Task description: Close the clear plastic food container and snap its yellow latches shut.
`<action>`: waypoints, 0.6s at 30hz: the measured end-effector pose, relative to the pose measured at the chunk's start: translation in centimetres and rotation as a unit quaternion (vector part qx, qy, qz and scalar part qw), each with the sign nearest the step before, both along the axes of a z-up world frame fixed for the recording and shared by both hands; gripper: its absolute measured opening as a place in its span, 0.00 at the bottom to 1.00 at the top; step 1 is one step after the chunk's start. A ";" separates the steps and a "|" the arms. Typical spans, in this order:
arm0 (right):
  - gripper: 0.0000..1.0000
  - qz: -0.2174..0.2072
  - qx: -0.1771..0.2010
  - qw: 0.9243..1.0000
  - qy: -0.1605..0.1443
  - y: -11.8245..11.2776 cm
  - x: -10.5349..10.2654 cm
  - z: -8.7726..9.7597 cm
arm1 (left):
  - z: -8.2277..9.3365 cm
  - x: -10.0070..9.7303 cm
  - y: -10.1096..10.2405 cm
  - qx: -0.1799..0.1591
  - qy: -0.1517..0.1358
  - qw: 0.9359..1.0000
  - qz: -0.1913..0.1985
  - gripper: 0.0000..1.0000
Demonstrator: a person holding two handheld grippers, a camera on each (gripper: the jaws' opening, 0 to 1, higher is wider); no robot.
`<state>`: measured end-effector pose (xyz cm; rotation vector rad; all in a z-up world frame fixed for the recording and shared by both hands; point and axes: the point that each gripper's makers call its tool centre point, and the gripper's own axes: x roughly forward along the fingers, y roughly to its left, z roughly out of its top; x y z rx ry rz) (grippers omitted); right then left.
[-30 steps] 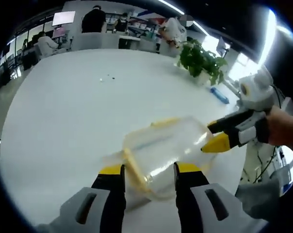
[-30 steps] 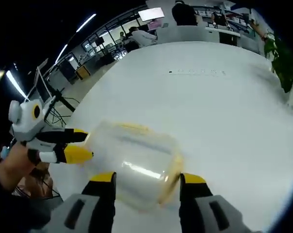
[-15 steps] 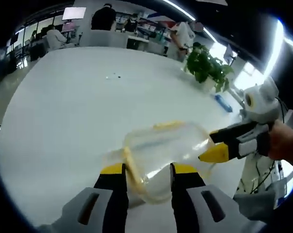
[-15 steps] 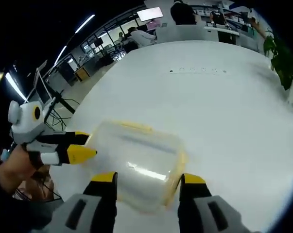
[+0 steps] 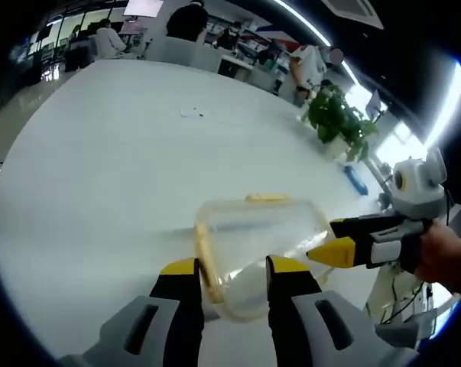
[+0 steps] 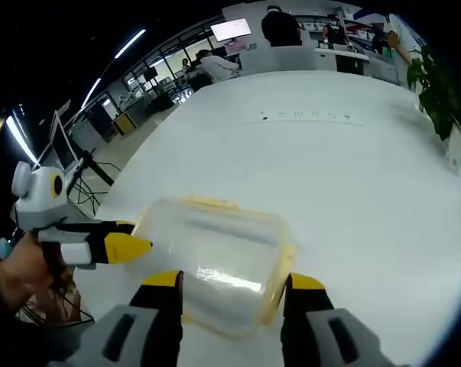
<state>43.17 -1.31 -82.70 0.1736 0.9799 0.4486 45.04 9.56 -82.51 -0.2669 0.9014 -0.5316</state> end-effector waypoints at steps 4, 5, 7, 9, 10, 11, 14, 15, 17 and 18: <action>0.50 0.001 0.001 1.000 -0.004 0.0 0.1 0.0 | 0.0 0.3 0.1 0.004 -0.003 1.000 -0.005 0.30; 0.50 0.003 0.002 1.000 -0.005 0.0 0.3 0.0 | 0.1 0.3 0.2 0.004 -0.003 1.000 -0.004 0.30; 0.50 0.008 0.002 1.000 -0.007 0.1 0.6 0.0 | 0.2 0.4 0.3 0.015 -0.010 1.000 -0.012 0.30; 0.50 0.012 0.002 1.000 -0.008 0.3 0.7 0.0 | 0.2 0.5 0.4 0.015 -0.009 1.000 -0.011 0.30; 0.50 0.013 0.001 1.000 -0.008 0.5 0.7 0.1 | 0.2 0.7 0.4 0.017 -0.009 1.000 -0.013 0.30; 0.50 0.013 0.002 1.000 -0.009 0.5 0.8 0.1 | 0.2 0.8 0.6 0.016 -0.008 1.000 -0.012 0.30; 0.50 0.012 0.003 1.000 -0.011 0.8 1.2 0.0 | 0.2 1.2 0.9 0.014 -0.009 1.000 -0.009 0.30; 0.50 0.011 0.003 1.000 -0.011 0.9 1.4 0.0 | 0.3 1.3 1.1 0.013 -0.010 1.000 -0.009 0.30; 0.50 0.010 0.003 1.000 -0.014 1.2 1.8 0.0 | 0.3 1.7 1.3 0.014 -0.013 1.000 -0.010 0.31; 0.50 0.010 0.003 1.000 -0.015 1.3 2.0 0.0 | 0.3 2.0 1.5 0.014 -0.014 1.000 -0.010 0.31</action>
